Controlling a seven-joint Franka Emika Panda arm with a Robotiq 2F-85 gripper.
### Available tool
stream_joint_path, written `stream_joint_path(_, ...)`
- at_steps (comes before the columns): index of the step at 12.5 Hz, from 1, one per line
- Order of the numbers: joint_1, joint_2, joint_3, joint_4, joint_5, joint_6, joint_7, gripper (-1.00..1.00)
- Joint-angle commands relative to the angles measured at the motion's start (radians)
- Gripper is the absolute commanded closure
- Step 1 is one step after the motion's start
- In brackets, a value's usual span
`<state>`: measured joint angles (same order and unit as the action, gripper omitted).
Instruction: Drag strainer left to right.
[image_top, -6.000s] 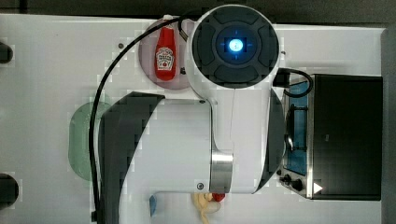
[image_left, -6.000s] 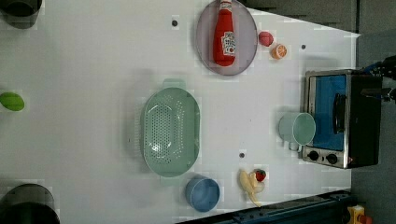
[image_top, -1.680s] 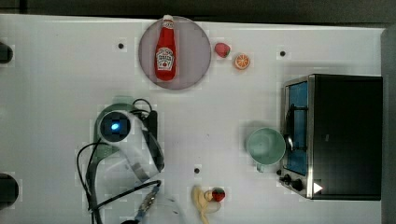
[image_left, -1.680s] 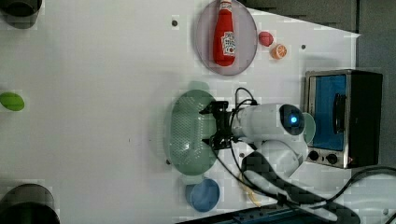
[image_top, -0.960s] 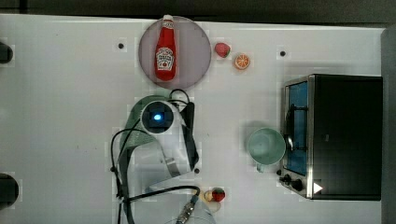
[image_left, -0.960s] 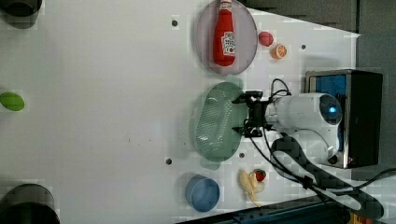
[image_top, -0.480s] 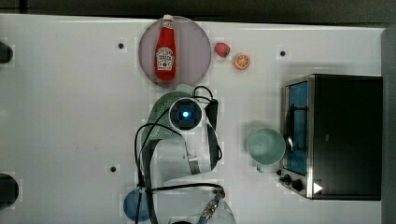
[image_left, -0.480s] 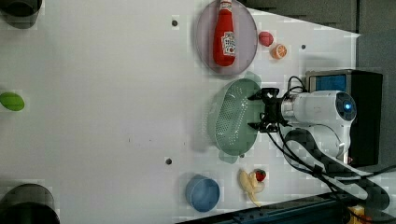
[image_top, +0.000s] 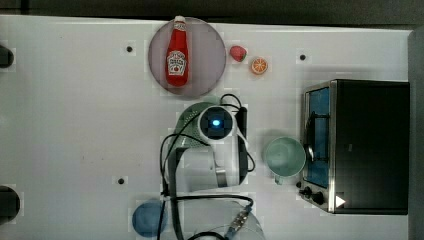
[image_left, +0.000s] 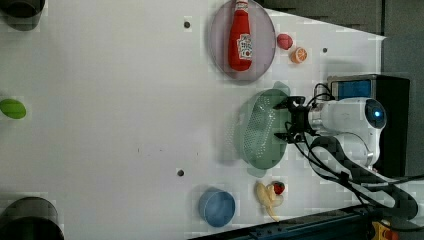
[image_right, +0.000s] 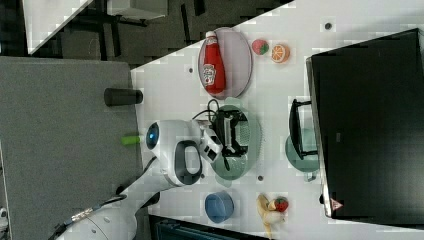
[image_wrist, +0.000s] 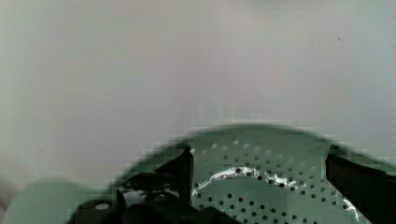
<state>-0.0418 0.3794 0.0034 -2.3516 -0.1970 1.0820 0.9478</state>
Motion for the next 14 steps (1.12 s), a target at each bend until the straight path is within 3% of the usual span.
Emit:
stream_joint_path(1,-0.013,-0.013,-0.056,0.002,-0.008,0.0,-0.116,-1.0)
stream_joint_path(10,-0.013,-0.013,-0.144,0.002,-0.007,0.003,-0.242,-1.0)
stream_joint_path(14,-0.01,-0.053,-0.118,-0.005,-0.007,-0.007,-0.327,-1.0)
